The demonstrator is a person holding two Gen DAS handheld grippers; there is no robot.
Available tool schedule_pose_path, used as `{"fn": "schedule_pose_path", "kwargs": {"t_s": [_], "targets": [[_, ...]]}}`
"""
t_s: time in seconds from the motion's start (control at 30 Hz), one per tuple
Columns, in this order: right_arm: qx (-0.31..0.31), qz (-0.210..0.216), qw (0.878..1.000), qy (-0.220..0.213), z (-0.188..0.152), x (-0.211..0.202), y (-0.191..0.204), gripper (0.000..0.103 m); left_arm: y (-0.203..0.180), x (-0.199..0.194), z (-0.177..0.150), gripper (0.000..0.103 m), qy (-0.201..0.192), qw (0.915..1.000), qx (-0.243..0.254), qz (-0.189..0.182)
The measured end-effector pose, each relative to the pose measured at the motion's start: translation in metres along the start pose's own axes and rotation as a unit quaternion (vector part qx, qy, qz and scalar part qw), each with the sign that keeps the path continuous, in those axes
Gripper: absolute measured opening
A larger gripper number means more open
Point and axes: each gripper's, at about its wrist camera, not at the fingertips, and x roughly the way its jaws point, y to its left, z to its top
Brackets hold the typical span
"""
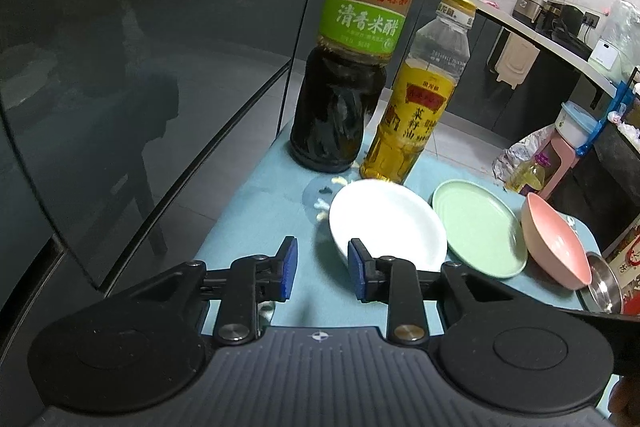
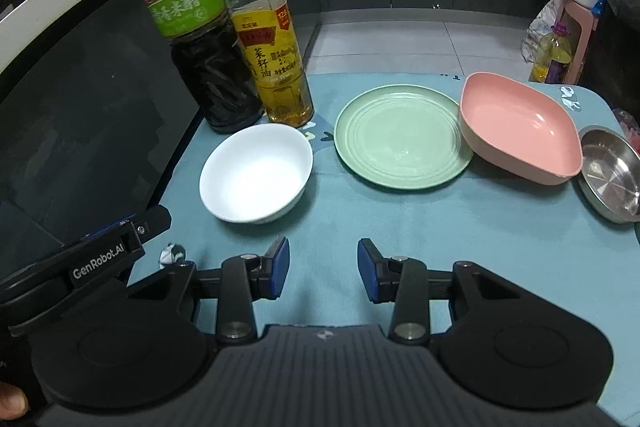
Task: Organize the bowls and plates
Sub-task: 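Reach both grippers to the white plate rim beside the bottles and grasp, then carry the white plate and lower it into the black bowl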
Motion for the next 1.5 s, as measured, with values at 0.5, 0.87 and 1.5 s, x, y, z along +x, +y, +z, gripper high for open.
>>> {"fn": "schedule_pose_path", "kwargs": {"t_s": [0.5,0.87,1.5], "targets": [[0.025,-0.007,0.999,0.020,0.030,0.052,0.004,0.036,-0.008,0.058,0.006,0.026,0.048,0.9987,0.013,0.001],[0.023,-0.015,0.999,0.039,0.034,0.072,0.004,0.032,-0.009,0.075,0.001,0.025,0.055,0.9983,0.021,-0.004],[-0.003,-0.010,1.000,0.030,0.021,0.035,0.011,0.005,-0.025,0.018,-0.009,0.013,0.013,0.9972,0.069,-0.027]]}}
